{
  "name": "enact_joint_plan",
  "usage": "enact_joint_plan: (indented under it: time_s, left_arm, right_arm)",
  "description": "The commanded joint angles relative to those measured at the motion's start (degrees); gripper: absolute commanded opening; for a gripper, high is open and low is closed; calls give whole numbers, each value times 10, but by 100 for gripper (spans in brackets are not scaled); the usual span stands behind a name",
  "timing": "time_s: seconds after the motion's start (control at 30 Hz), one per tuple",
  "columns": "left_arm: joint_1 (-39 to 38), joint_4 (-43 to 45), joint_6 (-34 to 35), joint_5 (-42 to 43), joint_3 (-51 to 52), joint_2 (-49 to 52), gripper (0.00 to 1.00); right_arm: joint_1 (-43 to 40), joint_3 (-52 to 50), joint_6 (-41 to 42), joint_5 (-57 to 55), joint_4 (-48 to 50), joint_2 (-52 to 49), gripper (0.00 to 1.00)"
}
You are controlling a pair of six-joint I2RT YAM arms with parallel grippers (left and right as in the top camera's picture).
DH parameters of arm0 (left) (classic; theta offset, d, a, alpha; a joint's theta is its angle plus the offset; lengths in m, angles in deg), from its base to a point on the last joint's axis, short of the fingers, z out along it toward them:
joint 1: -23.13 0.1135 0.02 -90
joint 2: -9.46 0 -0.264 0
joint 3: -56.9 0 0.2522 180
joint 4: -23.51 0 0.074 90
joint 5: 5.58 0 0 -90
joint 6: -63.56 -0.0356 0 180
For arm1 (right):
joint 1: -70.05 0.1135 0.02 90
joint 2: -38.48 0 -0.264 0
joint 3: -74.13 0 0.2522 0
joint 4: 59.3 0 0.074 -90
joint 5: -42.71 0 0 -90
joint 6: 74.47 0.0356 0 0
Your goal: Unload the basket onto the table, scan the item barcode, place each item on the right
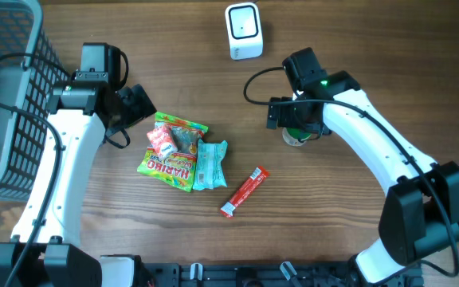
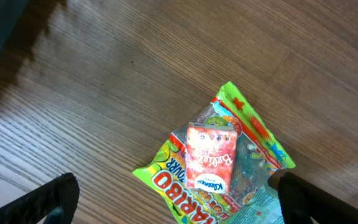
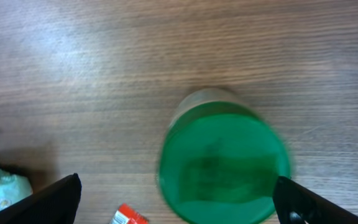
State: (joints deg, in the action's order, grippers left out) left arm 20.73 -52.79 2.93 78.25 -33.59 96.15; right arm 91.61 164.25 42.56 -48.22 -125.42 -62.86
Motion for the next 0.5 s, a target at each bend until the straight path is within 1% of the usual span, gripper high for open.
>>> enact_joint_plan:
  time_s: [0.0,0.27,0.47]
  left_arm:
    - [3,1,-7,-3,0,4,100]
    - [3,1,-7,-3,0,4,100]
    - [3,1,-7,-3,0,4,100]
  right_arm:
    - [-3,0,16,-21,-3,-30,100]
    - [-7,7,15,-20,-3,-28,100]
    - [-6,32,11,-16,-23,-19,100]
